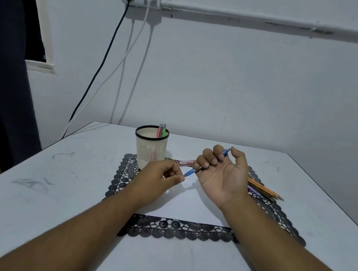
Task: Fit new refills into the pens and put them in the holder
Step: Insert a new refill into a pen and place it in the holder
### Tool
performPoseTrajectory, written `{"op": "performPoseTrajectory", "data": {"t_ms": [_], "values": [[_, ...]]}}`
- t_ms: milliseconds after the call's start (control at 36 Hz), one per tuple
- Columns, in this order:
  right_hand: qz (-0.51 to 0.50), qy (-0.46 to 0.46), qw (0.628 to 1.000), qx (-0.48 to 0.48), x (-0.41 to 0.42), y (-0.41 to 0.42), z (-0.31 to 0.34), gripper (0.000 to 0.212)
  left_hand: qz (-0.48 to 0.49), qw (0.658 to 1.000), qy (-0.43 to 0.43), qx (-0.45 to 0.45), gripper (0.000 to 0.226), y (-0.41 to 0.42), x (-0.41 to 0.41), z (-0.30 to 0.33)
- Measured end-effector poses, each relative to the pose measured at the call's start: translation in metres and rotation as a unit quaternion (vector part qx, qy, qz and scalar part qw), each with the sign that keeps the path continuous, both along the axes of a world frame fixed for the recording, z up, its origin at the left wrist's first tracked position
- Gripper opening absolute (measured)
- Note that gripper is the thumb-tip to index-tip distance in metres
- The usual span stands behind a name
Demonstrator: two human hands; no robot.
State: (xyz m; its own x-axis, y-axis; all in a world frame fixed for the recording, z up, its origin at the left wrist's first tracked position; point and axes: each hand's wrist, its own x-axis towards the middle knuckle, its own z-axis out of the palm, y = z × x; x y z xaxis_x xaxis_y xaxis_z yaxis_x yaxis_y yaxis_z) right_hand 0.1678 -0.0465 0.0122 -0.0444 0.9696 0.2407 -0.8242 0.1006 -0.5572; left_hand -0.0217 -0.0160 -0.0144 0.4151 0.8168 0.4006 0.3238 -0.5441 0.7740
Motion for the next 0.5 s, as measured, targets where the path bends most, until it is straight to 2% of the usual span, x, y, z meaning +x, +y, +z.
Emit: {"op": "performPoseTrajectory", "data": {"t_ms": [500], "values": [[-0.001,-0.012,1.000,0.028,0.0014,-0.0013,-0.0005,0.029,-0.007,1.000,-0.009,-0.003,0.013,0.0008,0.0001,-0.0005]]}}
